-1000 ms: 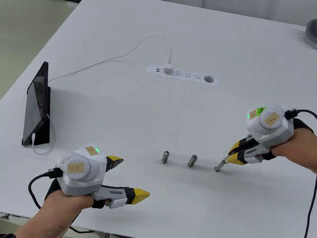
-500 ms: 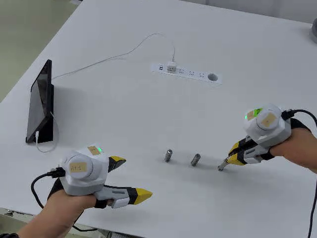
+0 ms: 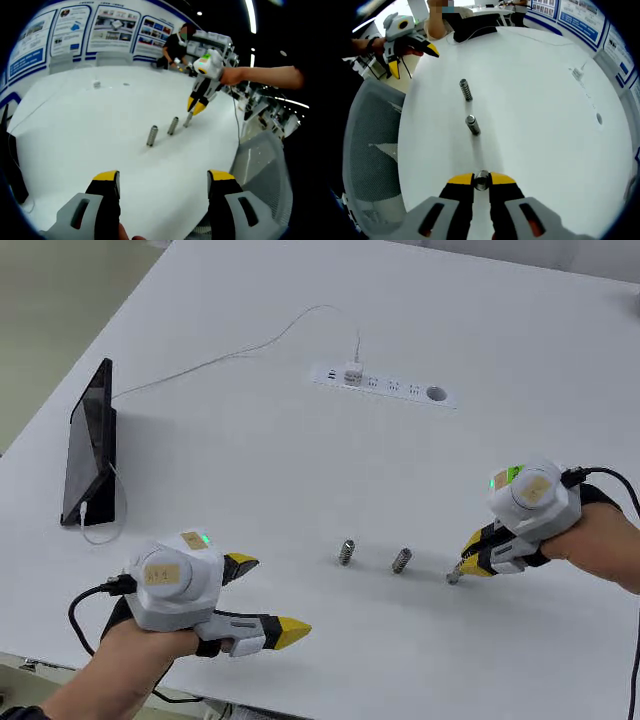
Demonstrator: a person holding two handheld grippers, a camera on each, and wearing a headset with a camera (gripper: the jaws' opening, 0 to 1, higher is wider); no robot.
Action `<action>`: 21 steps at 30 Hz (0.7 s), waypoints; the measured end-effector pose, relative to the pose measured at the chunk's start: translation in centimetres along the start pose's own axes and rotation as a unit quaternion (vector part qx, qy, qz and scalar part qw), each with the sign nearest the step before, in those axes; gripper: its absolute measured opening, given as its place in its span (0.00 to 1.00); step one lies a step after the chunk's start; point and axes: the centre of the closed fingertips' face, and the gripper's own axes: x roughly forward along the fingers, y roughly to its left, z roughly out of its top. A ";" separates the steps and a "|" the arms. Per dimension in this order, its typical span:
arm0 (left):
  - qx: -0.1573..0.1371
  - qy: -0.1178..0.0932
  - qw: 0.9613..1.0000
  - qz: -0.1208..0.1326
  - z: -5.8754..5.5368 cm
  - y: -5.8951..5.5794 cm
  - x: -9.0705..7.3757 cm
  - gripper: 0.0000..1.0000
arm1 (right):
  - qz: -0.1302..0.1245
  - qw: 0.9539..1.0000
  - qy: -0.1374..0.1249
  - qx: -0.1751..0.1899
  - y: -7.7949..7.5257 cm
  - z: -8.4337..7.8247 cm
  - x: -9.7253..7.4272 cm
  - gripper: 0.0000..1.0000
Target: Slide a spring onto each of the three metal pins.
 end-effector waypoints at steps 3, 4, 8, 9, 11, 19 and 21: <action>-0.001 0.000 1.000 0.001 0.0 0.0 0.0 0.72 | -0.001 1.000 0.001 -0.001 -0.1 -0.1 0.4 0.13; -0.001 0.000 1.000 0.001 0.0 0.0 -0.1 0.72 | -0.001 1.000 0.002 -0.002 -0.1 -0.2 0.4 0.13; -0.002 0.000 1.000 0.001 0.0 0.1 -0.1 0.72 | -0.002 1.000 0.009 -0.008 -0.2 -0.4 0.9 0.13; -0.002 0.000 1.000 0.002 0.0 0.1 -0.1 0.72 | -0.003 1.000 0.009 -0.009 -0.2 -0.5 1.1 0.13; -0.003 0.000 1.000 0.002 -0.1 0.1 -0.1 0.72 | -0.002 1.000 0.010 -0.009 -0.2 -0.5 1.3 0.13; -0.001 -0.002 1.000 0.003 0.2 0.2 -0.1 0.73 | 0.002 1.000 0.018 -0.015 -0.2 -0.9 2.1 0.14; -0.001 -0.002 1.000 0.003 0.3 0.2 -0.1 0.72 | 0.004 1.000 0.019 -0.015 -0.2 -1.0 2.3 0.14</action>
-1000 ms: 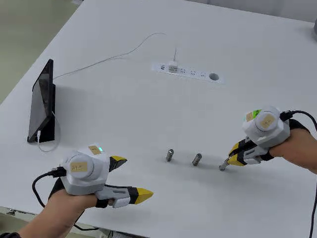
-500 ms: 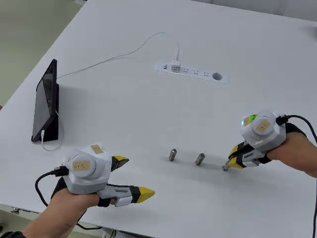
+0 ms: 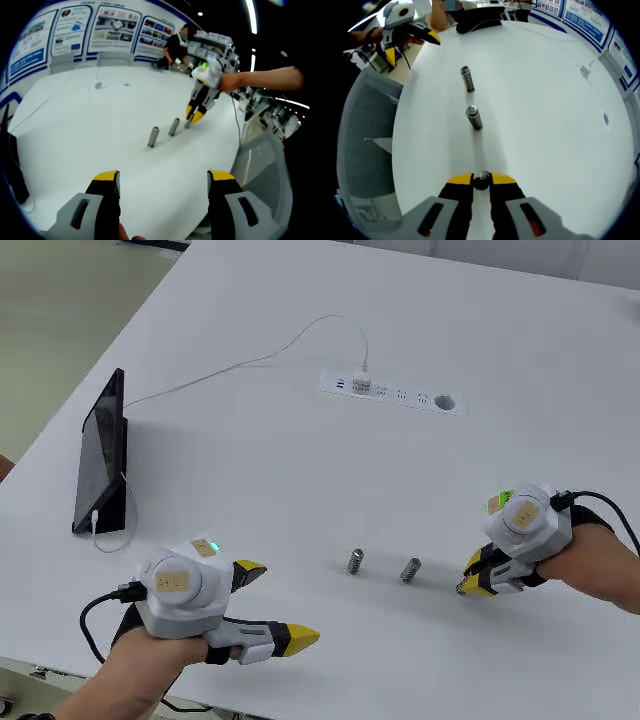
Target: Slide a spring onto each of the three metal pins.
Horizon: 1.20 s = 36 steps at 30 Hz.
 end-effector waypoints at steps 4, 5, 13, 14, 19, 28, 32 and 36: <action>0.001 0.001 1.000 0.000 0.0 -0.1 0.0 0.72 | 0.001 1.000 0.002 -0.003 0.1 0.0 0.1 0.14; 0.001 0.001 1.000 0.000 0.0 -0.1 0.0 0.72 | 0.002 1.000 0.001 -0.002 0.1 0.1 0.1 0.14; 0.002 -0.001 1.000 -0.001 0.2 -0.1 0.1 0.72 | -0.007 1.000 -0.003 0.005 0.2 -0.3 -0.6 0.25; 0.002 -0.002 1.000 -0.002 0.3 -0.2 0.1 0.72 | -0.010 1.000 -0.008 0.016 0.2 -0.4 -0.8 0.29; 0.003 -0.002 1.000 -0.004 0.3 -0.2 0.3 0.72 | -0.022 0.998 -0.030 0.051 0.0 -0.7 -1.4 0.37; -0.004 -0.007 1.000 -0.003 0.4 -0.1 0.2 0.72 | -0.033 0.992 -0.069 0.097 0.1 -0.9 -2.1 0.44; -0.006 -0.009 1.000 -0.003 0.4 -0.1 0.2 0.72 | -0.041 0.986 -0.099 0.126 0.1 -0.5 -2.5 0.47; -0.007 -0.010 1.000 -0.003 0.4 -0.2 0.1 0.72 | -0.046 0.979 -0.127 0.153 0.4 -0.1 -3.0 0.49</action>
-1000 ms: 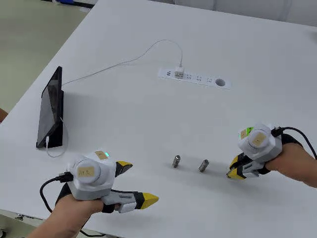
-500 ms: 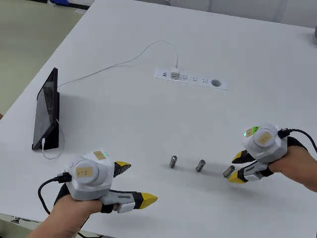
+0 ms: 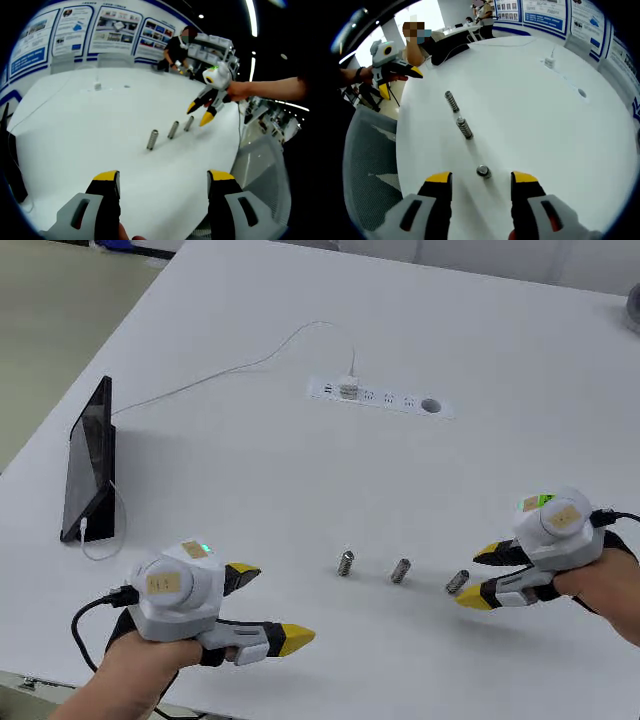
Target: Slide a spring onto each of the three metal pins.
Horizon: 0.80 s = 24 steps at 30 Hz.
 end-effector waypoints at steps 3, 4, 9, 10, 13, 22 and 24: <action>-0.001 -0.001 1.000 0.000 0.1 0.1 0.0 0.72 | -0.003 0.999 -0.031 0.031 0.2 0.4 -0.2 0.55; -0.001 -0.002 1.000 0.001 0.1 0.1 -0.1 0.72 | -0.002 0.999 -0.039 0.036 0.2 0.5 -0.3 0.57; -0.002 -0.004 1.000 0.000 0.1 0.1 -0.1 0.72 | 0.004 0.991 -0.100 0.092 0.9 1.5 -1.1 0.61; -0.003 -0.004 1.000 0.000 0.1 0.1 -0.1 0.73 | 0.010 0.988 -0.114 0.106 1.5 1.8 -1.3 0.63; -0.005 -0.006 1.000 0.000 0.1 0.1 -0.2 0.73 | 0.004 0.985 -0.131 0.110 1.5 1.9 -1.7 0.69; -0.004 -0.010 1.000 0.006 0.5 0.2 -0.2 0.73 | -0.003 0.978 -0.162 0.132 2.5 2.3 -2.4 0.73; -0.004 -0.011 1.000 0.007 0.6 0.2 -0.2 0.73 | -0.002 0.977 -0.166 0.134 2.7 2.3 -2.5 0.74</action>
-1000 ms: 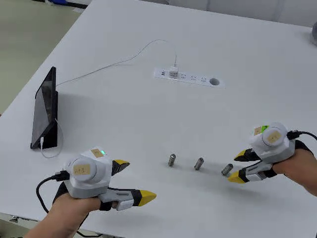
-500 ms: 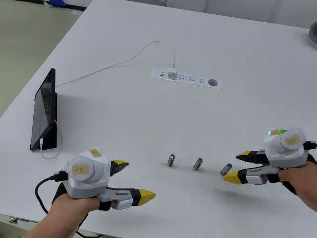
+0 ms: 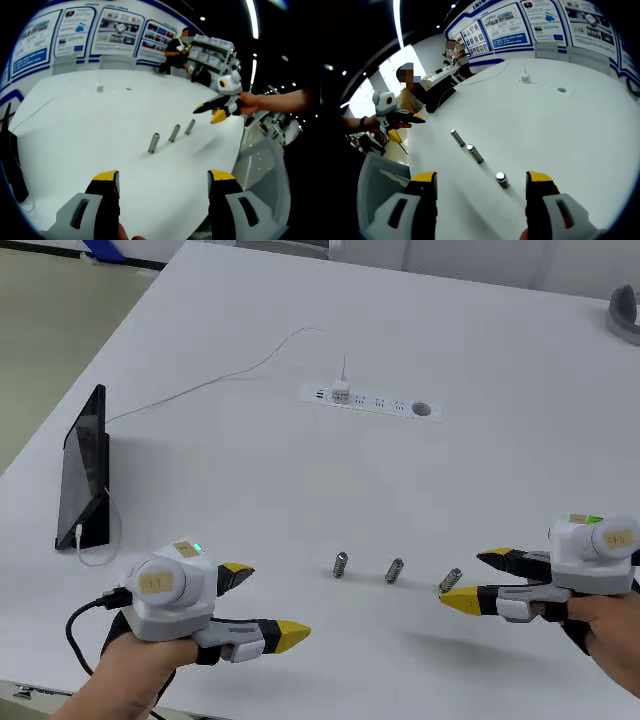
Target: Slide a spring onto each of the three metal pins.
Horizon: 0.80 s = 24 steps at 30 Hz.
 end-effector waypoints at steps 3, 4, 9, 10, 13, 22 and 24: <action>0.001 -0.001 1.000 0.002 0.2 0.0 0.0 0.74 | -0.001 1.000 -0.007 0.004 0.2 -0.1 -0.1 0.76; 0.001 -0.003 1.000 0.002 0.2 0.1 0.1 0.74 | -0.001 1.000 -0.010 0.006 0.0 -0.2 -0.2 0.76; 0.003 -0.004 1.000 0.003 0.5 0.1 0.1 0.74 | -0.004 1.000 -0.023 0.014 0.8 -0.5 -0.6 0.78; 0.004 -0.004 1.000 0.003 0.5 0.1 0.1 0.75 | -0.006 1.000 -0.024 0.015 0.9 -0.6 -0.6 0.78; 0.005 -0.004 1.000 0.003 0.5 0.1 0.2 0.75 | -0.010 0.999 -0.030 0.019 1.1 -0.8 -0.9 0.80; 0.005 -0.004 1.000 0.000 0.8 -0.3 0.4 0.75 | -0.017 0.997 -0.059 0.045 1.5 -2.1 -1.9 0.83; 0.005 -0.005 1.000 0.000 0.8 -0.2 0.5 0.75 | -0.019 0.997 -0.057 0.049 1.8 -2.6 -2.0 0.83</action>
